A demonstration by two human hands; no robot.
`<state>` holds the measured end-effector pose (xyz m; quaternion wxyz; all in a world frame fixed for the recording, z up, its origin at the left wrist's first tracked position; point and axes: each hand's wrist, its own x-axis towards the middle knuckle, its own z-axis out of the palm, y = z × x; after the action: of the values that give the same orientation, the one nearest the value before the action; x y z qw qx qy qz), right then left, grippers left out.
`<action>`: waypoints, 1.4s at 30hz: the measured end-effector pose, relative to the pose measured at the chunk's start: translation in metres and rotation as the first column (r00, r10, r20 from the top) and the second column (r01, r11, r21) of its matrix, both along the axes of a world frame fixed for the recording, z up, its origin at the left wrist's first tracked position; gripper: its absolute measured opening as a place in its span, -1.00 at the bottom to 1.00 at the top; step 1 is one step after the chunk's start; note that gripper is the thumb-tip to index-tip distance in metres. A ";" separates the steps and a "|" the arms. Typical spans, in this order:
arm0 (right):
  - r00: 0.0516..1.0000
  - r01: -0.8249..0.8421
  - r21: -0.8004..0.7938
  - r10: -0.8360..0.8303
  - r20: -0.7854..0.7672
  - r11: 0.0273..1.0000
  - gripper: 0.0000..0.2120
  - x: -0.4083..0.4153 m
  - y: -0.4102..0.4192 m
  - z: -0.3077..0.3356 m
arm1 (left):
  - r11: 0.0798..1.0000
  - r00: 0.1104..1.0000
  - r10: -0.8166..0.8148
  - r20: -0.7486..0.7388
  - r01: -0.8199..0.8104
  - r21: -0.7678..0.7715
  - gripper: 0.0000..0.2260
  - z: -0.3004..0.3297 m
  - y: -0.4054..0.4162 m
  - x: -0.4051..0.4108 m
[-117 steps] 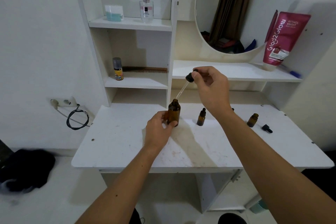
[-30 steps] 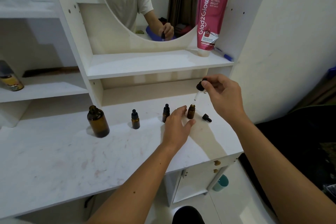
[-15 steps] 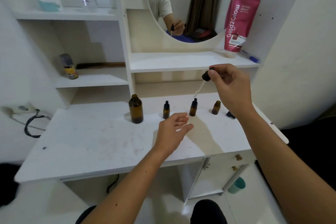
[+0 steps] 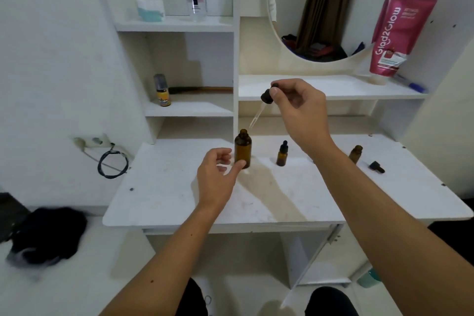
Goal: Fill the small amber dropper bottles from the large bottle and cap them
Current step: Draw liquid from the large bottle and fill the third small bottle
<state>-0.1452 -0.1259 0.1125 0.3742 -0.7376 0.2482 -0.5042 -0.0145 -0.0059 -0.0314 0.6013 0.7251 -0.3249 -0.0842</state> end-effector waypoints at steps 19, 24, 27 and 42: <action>0.997 0.035 -0.061 -0.039 -0.069 0.998 -0.84 0.024 -0.007 -0.014 | 0.988 0.984 -0.141 -0.106 0.147 0.050 -0.55 -0.007 -0.027 0.017; 0.997 0.053 -0.061 -0.057 -0.061 0.997 -0.84 0.022 -0.012 -0.016 | 0.989 0.984 -0.142 -0.104 0.146 0.035 -0.56 -0.009 -0.027 0.018; 0.997 0.046 -0.051 -0.049 -0.066 0.998 -0.84 0.023 -0.014 -0.018 | 0.989 0.986 -0.138 -0.096 0.142 0.036 -0.56 -0.009 -0.027 0.018; 0.950 0.043 -0.023 -0.048 -0.310 0.999 -0.93 0.041 -0.004 -0.044 | 0.989 0.986 -0.142 -0.093 0.146 0.035 -0.55 -0.007 -0.025 0.017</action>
<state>-0.1044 -0.1299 0.0687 0.3131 -0.8047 0.3167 -0.3925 0.0022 -0.0310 -0.0388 0.5926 0.7075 -0.3471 -0.1666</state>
